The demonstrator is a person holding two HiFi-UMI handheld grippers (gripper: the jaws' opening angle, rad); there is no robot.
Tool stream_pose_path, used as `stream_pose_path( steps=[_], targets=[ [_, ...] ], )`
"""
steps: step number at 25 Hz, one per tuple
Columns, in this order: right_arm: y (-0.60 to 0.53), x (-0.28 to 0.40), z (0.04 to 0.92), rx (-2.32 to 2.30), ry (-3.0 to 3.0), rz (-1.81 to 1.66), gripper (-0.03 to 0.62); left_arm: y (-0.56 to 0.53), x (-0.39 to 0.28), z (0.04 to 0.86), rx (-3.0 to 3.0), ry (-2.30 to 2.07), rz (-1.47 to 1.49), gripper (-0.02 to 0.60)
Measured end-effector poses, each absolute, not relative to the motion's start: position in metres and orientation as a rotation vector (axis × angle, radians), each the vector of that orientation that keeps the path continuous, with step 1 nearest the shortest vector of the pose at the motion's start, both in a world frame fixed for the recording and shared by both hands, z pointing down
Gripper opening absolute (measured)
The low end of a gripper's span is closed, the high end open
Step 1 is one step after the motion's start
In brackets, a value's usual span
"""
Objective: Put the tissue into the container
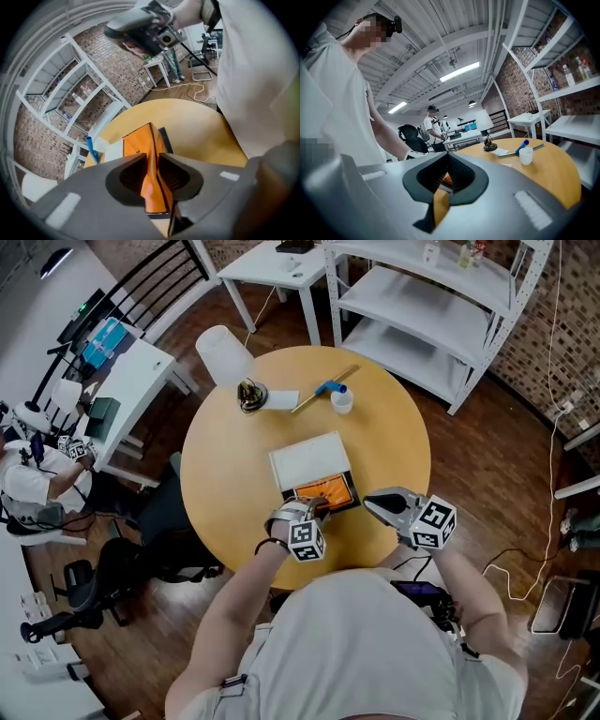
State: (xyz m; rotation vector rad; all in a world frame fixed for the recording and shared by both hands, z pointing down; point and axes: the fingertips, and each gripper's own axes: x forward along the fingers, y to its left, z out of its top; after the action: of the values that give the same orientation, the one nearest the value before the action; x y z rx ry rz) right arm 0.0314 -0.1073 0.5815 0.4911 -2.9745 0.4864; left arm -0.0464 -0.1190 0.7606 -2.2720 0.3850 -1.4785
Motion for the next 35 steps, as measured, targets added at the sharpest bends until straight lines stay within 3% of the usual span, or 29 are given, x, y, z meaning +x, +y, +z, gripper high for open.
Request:
stream_pose_path(
  steps=[9, 16, 20, 23, 24, 27, 35],
  targets=[
    [-0.102, 0.035, 0.582, 0.505, -2.961, 0.498, 0.002, -0.11, -0.08, 0.825, -2.279, 0.294, -1.642, 0.105],
    [-0.103, 0.034, 0.576, 0.498, -2.965, 0.479, 0.002, -0.114, -0.075, 0.779, -2.365, 0.484, -1.526, 0.147],
    [-0.105, 0.026, 0.576, 0.468, -2.966, 0.468, 0.002, -0.117, -0.077, 0.711, -2.572, 0.824, -1.263, 0.141],
    [-0.105, 0.016, 0.574, 0.427, -2.969, 0.45, 0.002, -0.106, -0.082, 0.642, -2.843, 1.125, -0.81, 0.012],
    [-0.105, 0.013, 0.572, 0.413, -2.971, 0.442, 0.002, -0.1, -0.084, 0.623, -2.909, 1.176, -0.662, 0.0],
    [-0.106, 0.007, 0.568, 0.376, -2.983, 0.411, 0.002, -0.088, -0.091, 0.589, -2.994, 1.244, -0.402, 0.0],
    [-0.106, -0.01, 0.556, 0.299, -2.999, 0.278, 0.0, -0.098, -0.122, 0.57, -3.02, 1.423, -0.165, 0.0]
  ],
)
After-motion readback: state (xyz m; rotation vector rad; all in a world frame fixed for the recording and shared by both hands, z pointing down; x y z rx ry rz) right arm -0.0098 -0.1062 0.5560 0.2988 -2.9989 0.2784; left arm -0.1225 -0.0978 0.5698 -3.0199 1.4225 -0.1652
